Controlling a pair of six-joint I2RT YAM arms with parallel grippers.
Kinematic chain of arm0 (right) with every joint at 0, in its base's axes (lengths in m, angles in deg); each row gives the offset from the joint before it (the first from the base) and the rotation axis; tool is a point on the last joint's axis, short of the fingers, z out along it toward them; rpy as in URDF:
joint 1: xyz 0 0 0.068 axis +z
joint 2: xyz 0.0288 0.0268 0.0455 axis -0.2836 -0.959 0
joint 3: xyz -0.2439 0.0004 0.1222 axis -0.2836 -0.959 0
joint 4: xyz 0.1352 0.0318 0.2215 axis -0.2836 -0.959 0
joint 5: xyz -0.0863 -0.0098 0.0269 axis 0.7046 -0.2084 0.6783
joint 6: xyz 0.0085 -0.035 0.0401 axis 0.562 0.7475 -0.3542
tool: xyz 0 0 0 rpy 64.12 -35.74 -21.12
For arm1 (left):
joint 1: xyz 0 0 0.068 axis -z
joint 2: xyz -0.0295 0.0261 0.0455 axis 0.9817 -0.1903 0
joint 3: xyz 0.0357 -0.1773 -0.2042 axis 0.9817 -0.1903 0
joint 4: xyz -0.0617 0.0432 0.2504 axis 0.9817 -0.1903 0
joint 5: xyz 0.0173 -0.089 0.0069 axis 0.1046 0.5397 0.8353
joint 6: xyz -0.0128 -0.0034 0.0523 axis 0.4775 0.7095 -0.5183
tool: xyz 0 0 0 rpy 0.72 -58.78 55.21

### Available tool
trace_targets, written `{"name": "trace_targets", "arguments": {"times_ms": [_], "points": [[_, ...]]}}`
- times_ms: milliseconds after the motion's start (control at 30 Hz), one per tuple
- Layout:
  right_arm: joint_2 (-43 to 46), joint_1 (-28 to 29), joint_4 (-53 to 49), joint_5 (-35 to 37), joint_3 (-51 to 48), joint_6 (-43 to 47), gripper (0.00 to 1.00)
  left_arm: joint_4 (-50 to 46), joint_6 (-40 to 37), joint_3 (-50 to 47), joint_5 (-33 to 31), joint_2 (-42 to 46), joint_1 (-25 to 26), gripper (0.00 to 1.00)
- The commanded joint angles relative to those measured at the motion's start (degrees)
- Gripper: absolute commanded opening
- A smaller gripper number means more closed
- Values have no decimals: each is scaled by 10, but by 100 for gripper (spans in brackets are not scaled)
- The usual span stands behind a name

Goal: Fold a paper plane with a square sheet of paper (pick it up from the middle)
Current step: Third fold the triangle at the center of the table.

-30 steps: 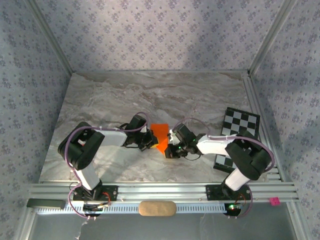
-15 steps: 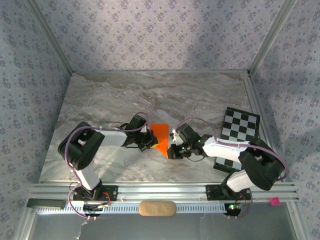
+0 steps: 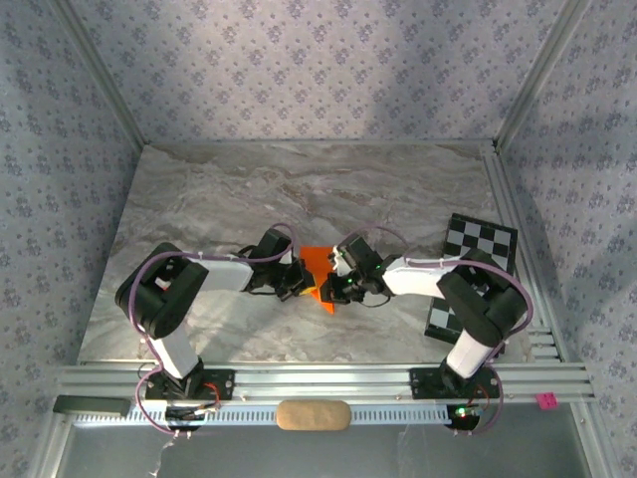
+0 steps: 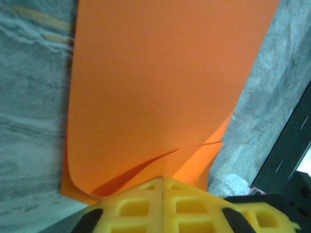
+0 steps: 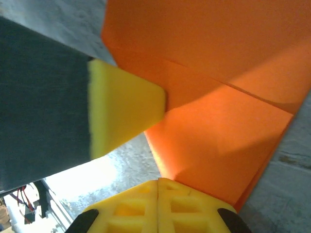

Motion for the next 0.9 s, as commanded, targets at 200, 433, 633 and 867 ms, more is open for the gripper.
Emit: {"name": "trace_targets", "arguments": {"times_ms": [200,433,633,867], "points": [[-14,-10,15,-6,-48,-23,5,-25,-9,-2,-19,4,-1,0],[-17,-11,7,0,-47,-23,4,-54,-26,15,-29,55,-1,15],[-16,-10,5,4,-47,-23,3,-49,-16,13,-29,71,21,14],[-13,-11,4,7,-50,-23,3,-19,-3,23,-23,36,34,10]]}}
